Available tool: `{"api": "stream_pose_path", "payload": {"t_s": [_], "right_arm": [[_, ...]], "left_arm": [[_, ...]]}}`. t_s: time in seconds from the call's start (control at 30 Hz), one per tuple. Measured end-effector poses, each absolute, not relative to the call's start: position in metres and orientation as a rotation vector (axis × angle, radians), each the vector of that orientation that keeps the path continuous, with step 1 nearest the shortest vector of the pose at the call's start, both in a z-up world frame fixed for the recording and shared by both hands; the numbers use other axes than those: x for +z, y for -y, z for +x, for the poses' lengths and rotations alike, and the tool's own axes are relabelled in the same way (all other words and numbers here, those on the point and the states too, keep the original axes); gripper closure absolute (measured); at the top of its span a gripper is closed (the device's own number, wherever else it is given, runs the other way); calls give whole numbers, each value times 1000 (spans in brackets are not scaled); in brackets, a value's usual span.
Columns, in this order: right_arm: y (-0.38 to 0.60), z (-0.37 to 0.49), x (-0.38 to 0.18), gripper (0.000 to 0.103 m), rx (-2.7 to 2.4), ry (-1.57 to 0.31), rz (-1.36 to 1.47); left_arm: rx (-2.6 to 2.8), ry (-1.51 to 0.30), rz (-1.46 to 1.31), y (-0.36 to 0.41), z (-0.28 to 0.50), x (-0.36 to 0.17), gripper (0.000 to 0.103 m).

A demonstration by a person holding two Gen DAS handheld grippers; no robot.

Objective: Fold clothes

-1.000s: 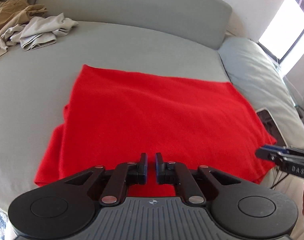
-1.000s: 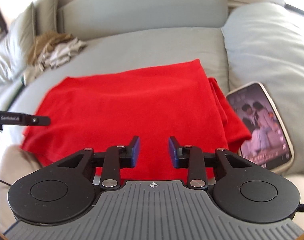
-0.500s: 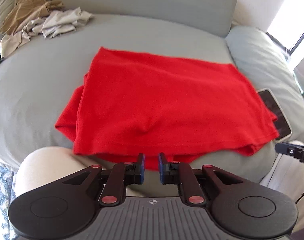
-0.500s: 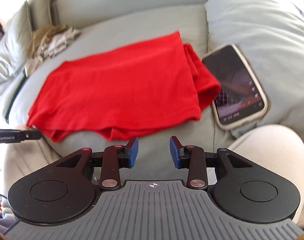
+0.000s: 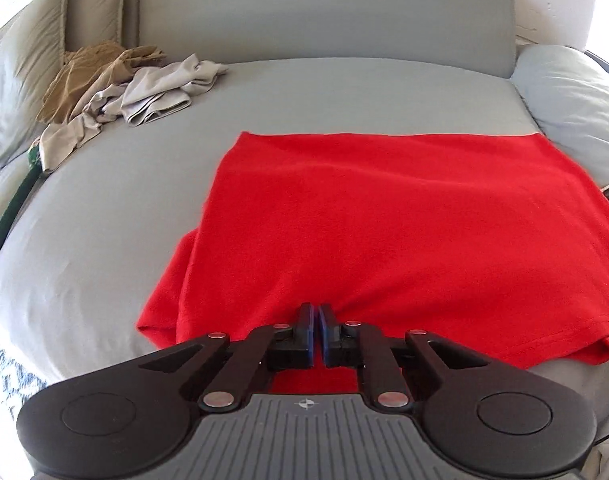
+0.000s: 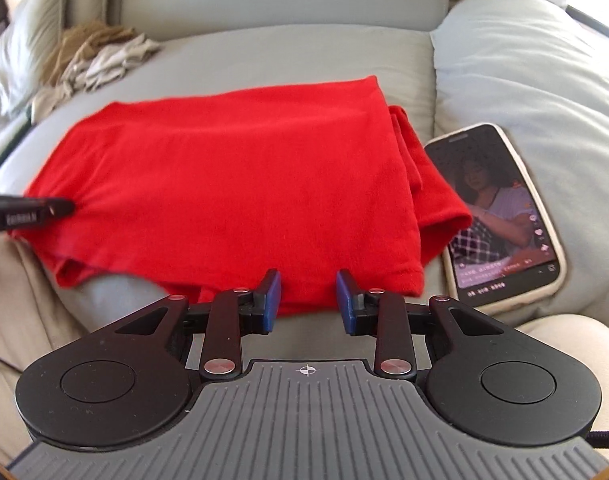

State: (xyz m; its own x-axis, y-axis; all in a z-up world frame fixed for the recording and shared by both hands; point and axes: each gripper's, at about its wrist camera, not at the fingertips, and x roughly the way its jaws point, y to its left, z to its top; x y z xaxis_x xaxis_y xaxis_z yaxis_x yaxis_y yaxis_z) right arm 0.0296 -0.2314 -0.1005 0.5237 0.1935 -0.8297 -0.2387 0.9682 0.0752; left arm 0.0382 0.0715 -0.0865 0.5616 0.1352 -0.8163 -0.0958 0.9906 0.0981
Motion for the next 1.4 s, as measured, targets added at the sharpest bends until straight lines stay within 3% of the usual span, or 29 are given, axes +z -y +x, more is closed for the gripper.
{"api": "stream_pose_path", "payload": {"t_s": [0.17, 0.3, 0.4, 0.57, 0.63, 0.67, 0.7, 0.73, 0.8, 0.93, 0.97, 1.0, 1.2, 1.23, 1.3, 1.4], "right_arm": [[255, 28, -84, 68, 252, -1018, 101], [261, 44, -51, 48, 298, -942, 217], [260, 67, -30, 41, 320, -931, 306], [254, 111, -8, 41, 328, -926, 401], [250, 136, -14, 46, 347, -932, 432], [248, 151, -26, 56, 349, -952, 456], [245, 166, -39, 70, 349, -975, 481], [243, 181, -52, 75, 350, -998, 507], [242, 207, -87, 79, 357, -1058, 573], [246, 254, -153, 80, 346, -1174, 713], [252, 259, -162, 98, 326, -1164, 747], [258, 265, -170, 102, 307, -1148, 779], [301, 288, -184, 103, 105, -914, 872], [306, 288, -184, 103, 74, -903, 884], [310, 284, -174, 93, 50, -885, 873], [306, 267, -152, 93, 99, -828, 844]], "left_arm": [[186, -983, -71, -99, 30, -62, 89], [130, -959, -181, -110, 38, -37, 76], [56, -957, -248, -108, 54, -24, 72], [-64, -942, -317, -101, 97, -16, 71], [-84, -952, -321, -101, 123, -30, 73], [-95, -975, -339, -103, 139, -42, 74], [-102, -999, -376, -108, 153, -57, 84], [-116, -1020, -419, -114, 168, -73, 92], [-118, -1023, -463, -126, 187, -97, 99], [-79, -980, -547, -152, 209, -128, 101], [-51, -957, -600, -162, 213, -134, 100], [-19, -932, -662, -171, 216, -138, 99], [173, -798, -857, -200, 225, -160, 94], [198, -783, -834, -198, 222, -155, 94], [200, -764, -752, -191, 214, -138, 99], [104, -750, -677, -174, 200, -113, 100]]}}
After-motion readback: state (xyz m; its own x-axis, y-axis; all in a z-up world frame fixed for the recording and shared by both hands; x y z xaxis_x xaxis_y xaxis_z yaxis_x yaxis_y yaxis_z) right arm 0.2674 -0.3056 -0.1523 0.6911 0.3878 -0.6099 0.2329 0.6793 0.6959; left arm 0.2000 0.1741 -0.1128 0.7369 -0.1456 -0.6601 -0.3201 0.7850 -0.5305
